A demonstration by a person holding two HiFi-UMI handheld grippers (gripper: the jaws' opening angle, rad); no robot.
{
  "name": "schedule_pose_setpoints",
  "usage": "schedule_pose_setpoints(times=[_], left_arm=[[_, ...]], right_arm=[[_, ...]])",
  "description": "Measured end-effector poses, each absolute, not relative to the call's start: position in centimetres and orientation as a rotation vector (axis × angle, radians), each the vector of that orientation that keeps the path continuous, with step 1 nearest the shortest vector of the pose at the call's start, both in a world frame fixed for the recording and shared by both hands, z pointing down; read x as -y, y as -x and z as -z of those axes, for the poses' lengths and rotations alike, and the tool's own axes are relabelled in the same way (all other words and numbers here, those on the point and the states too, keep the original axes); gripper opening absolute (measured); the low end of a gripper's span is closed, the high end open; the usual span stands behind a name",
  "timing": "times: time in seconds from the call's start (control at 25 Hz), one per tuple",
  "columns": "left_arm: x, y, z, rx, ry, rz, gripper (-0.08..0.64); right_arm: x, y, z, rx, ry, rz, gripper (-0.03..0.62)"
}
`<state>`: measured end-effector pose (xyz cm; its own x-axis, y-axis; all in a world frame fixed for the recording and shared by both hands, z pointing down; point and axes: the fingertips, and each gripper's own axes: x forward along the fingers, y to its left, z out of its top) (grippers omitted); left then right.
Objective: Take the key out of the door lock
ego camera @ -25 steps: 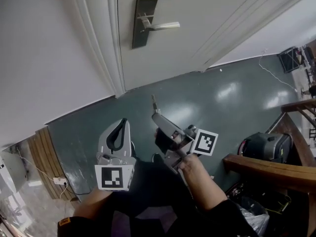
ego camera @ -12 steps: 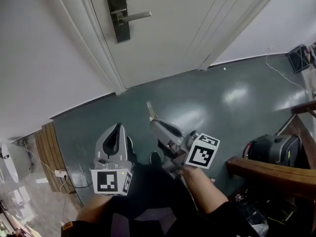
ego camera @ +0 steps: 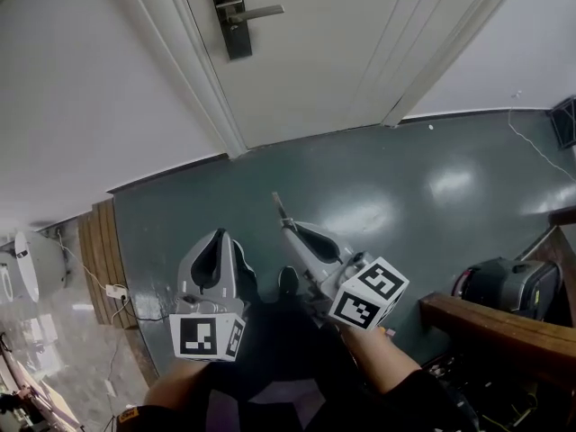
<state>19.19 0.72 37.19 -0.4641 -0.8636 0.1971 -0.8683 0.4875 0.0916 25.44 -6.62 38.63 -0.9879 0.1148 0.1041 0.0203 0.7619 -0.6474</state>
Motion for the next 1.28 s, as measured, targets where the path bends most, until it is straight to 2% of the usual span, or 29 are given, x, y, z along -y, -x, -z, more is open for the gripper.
schedule_pose_setpoints(times=[1.28], left_arm=[[-5.6,-22.6,-38.3,2.561,-1.481,-0.005,0.018]], right_arm=[[1.8,-30.2,-39.3,2.891,-0.124,-0.466,0.014]])
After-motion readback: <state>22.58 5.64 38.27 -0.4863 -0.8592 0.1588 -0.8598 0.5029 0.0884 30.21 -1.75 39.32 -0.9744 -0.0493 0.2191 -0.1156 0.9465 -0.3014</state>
